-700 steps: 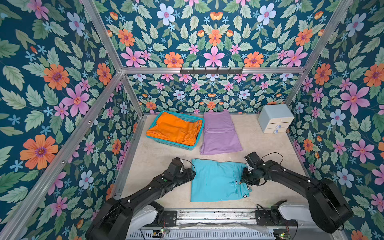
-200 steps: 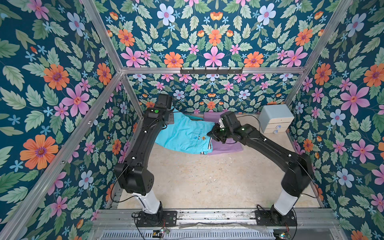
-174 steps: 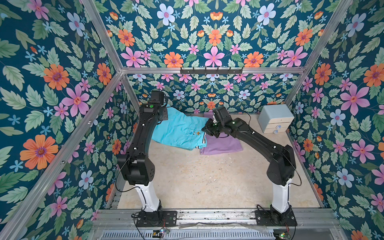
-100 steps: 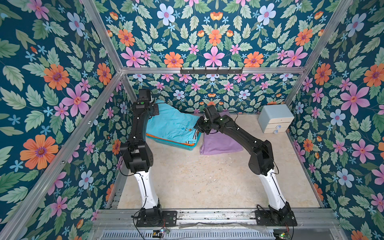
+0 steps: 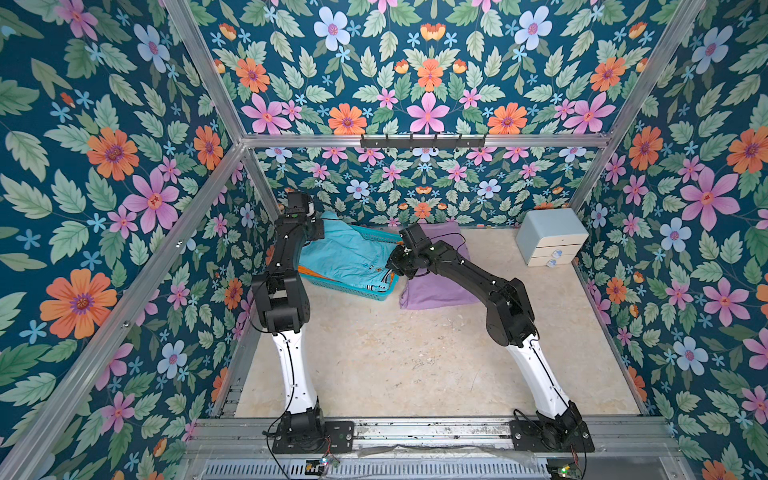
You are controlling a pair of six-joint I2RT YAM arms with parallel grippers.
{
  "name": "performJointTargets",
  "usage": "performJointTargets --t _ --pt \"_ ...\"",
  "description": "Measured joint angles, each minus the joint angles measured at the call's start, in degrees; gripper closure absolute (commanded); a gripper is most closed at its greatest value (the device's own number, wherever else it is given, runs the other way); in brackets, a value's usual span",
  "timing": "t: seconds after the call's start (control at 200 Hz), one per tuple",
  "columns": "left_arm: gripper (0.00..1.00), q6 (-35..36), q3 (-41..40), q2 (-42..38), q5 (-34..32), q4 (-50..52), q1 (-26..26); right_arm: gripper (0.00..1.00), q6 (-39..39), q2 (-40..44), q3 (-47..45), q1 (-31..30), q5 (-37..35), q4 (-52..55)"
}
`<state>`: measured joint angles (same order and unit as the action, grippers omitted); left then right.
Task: Put the folded long pants in the basket
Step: Move the basket to the center of the board.
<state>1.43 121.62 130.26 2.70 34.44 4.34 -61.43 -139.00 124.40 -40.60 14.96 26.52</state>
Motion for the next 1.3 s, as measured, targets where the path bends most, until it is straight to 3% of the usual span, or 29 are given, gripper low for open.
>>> performJointTargets --t 0.295,0.59,0.781,0.956,1.301 --pt "1.0 -1.3 -19.3 -11.4 -2.4 -5.2 0.2 1.0 4.5 11.4 -22.1 1.4 3.0 -13.3" --pt "1.0 -10.1 -48.9 -36.2 0.5 -1.4 0.3 1.0 19.4 23.6 -35.0 2.4 8.4 -3.2" --pt "1.0 -15.1 -60.3 -46.4 5.7 -4.5 0.5 1.0 23.0 29.6 -41.0 2.4 8.8 -1.6" --pt "1.0 -18.3 -60.4 -52.1 9.1 -0.4 0.6 1.0 23.5 33.1 -41.3 2.4 8.1 0.1" --pt "1.0 -20.8 -56.4 -51.0 9.1 4.4 0.7 1.0 23.5 31.1 -34.1 1.0 4.5 3.6"
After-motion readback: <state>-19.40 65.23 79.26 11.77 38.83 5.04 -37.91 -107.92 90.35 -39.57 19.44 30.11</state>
